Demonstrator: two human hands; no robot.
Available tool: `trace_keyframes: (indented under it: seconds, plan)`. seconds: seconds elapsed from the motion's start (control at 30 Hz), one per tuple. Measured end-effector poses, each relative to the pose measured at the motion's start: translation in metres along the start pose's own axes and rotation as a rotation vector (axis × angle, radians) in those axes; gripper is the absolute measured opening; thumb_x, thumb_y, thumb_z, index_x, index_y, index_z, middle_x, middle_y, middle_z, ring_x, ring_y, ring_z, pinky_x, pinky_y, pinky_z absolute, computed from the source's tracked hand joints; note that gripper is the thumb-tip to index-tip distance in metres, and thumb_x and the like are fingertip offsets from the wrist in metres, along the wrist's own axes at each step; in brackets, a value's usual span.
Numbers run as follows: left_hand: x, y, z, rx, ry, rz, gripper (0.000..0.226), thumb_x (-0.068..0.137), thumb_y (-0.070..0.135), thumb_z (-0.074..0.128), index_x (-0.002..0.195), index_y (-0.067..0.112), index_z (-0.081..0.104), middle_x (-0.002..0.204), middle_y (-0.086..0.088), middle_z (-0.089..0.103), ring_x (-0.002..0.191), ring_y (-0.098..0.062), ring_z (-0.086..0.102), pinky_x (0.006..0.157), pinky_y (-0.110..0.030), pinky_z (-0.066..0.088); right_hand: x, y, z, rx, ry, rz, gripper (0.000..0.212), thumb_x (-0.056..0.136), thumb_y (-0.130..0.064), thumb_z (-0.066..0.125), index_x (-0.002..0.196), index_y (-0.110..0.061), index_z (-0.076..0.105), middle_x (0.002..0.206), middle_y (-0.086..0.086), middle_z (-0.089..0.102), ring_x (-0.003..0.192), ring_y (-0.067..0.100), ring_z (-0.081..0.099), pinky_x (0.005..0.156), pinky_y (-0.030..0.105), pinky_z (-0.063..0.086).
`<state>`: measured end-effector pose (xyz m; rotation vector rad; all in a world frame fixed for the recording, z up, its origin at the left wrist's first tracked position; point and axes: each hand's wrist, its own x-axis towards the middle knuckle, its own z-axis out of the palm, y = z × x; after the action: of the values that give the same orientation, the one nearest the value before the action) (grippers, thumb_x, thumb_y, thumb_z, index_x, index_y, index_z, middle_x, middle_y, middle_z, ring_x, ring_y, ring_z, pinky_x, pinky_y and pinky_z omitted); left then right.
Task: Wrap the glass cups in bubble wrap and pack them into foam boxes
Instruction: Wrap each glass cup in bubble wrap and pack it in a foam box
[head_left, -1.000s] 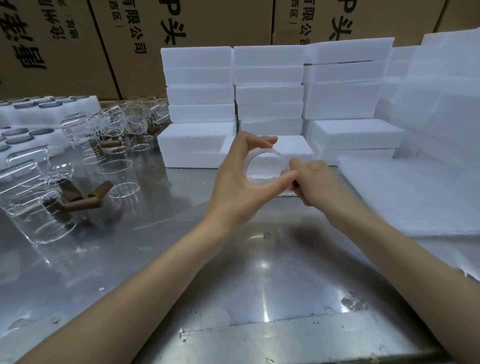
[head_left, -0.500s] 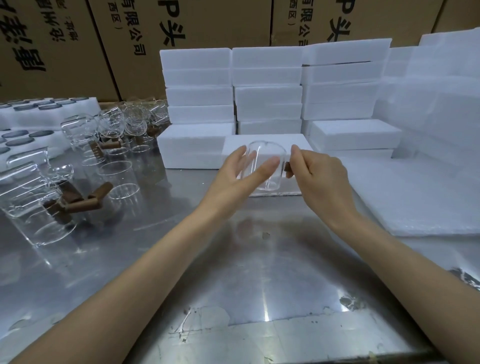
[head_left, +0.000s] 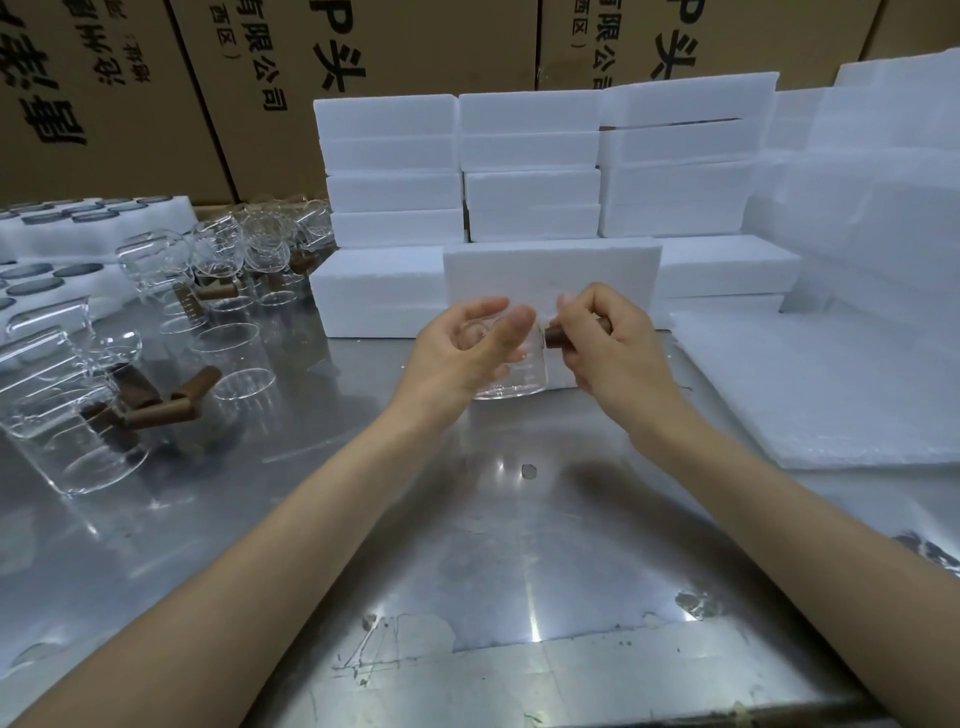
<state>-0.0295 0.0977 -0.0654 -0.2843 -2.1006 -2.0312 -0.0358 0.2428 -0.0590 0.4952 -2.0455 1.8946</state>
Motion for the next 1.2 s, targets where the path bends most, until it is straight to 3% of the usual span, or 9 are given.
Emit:
trace_keyframes:
  seconds: [0.1,0.27,0.43,0.53,0.77,0.87,0.97,1.1,1.2]
  plan:
    - [0.002,0.002,0.002,0.008,0.018,0.009,0.084,0.039,0.070,0.077,0.108,0.025,0.060,0.086,0.011,0.074,0.082,-0.009,0.072,0.075,-0.022,0.054,0.002,-0.004,0.000,0.096,0.046,0.120,0.033,0.098,-0.019,0.041,0.065,-0.018,0.041,0.045,-0.017,0.050,0.037,0.001,0.036,0.038,0.013,0.028]
    - [0.003,0.001,0.001,0.039,0.037,0.025,0.071,0.045,0.063,0.072,0.107,0.029,0.060,0.107,-0.001,0.071,0.099,-0.016,0.069,0.095,-0.033,0.052,0.002,-0.004,0.001,0.203,0.032,0.261,0.023,0.093,-0.019,0.040,0.071,-0.017,0.046,0.039,-0.014,0.039,0.036,0.004,0.027,0.038,0.018,0.026]
    - [0.006,-0.001,-0.006,-0.001,0.092,0.051,0.104,0.025,0.085,0.073,0.109,0.025,0.061,0.098,0.005,0.073,0.087,-0.010,0.071,0.079,-0.023,0.054,0.010,-0.002,-0.007,0.295,0.111,0.305,0.024,0.095,-0.025,0.040,0.074,-0.018,0.046,0.042,-0.012,0.030,0.037,0.007,0.023,0.039,0.022,0.022]
    - [0.009,0.001,-0.014,-0.042,0.144,0.048,0.117,0.025,0.084,0.072,0.117,0.013,0.061,0.089,0.010,0.073,0.082,-0.008,0.071,0.074,-0.021,0.055,0.014,0.000,-0.017,0.280,0.143,0.296,0.024,0.096,-0.039,0.046,0.085,-0.018,0.052,0.049,-0.010,0.039,0.041,0.007,0.035,0.041,0.020,0.032]
    - [0.003,0.005,-0.009,-0.049,0.145,0.085,0.104,0.023,0.086,0.072,0.107,0.027,0.057,0.088,0.009,0.073,0.086,-0.011,0.071,0.091,-0.035,0.054,-0.008,0.005,0.012,0.117,-0.259,0.295,0.060,0.061,-0.059,0.067,0.106,-0.021,0.057,0.102,-0.009,0.066,0.089,0.005,0.067,0.075,0.027,0.056]
    - [-0.001,0.007,-0.006,-0.043,0.125,0.086,0.112,0.025,0.086,0.071,0.117,0.026,0.053,0.100,0.009,0.071,0.093,-0.014,0.071,0.097,-0.045,0.051,-0.011,0.005,0.014,0.029,-0.221,0.201,0.059,0.059,-0.054,0.073,0.106,-0.025,0.052,0.111,-0.008,0.065,0.101,0.002,0.064,0.087,0.031,0.054]
    - [-0.001,0.011,-0.005,-0.062,0.072,0.083,0.123,0.027,0.086,0.069,0.130,0.026,0.045,0.119,0.011,0.063,0.100,-0.014,0.069,0.099,-0.041,0.050,-0.009,0.004,0.011,0.056,-0.183,0.151,0.058,0.065,-0.048,0.078,0.110,-0.020,0.053,0.107,-0.003,0.067,0.098,0.004,0.065,0.087,0.030,0.054]
    - [0.001,0.015,-0.009,-0.101,-0.003,0.015,0.101,0.056,0.094,0.042,0.135,0.033,0.041,0.131,0.012,0.055,0.111,-0.008,0.063,0.106,-0.034,0.041,-0.007,0.005,0.008,0.167,-0.172,0.202,0.046,0.076,-0.042,0.071,0.113,-0.018,0.055,0.097,-0.012,0.069,0.095,0.006,0.067,0.084,0.030,0.055]
    - [0.001,0.009,-0.011,-0.126,-0.046,-0.024,0.084,0.079,0.079,0.022,0.147,0.030,0.034,0.147,0.004,0.045,0.108,-0.001,0.059,0.106,-0.028,0.035,-0.007,0.005,0.008,0.230,-0.153,0.253,0.060,0.063,-0.053,0.070,0.111,-0.019,0.057,0.104,-0.006,0.069,0.094,0.007,0.068,0.078,0.025,0.054]
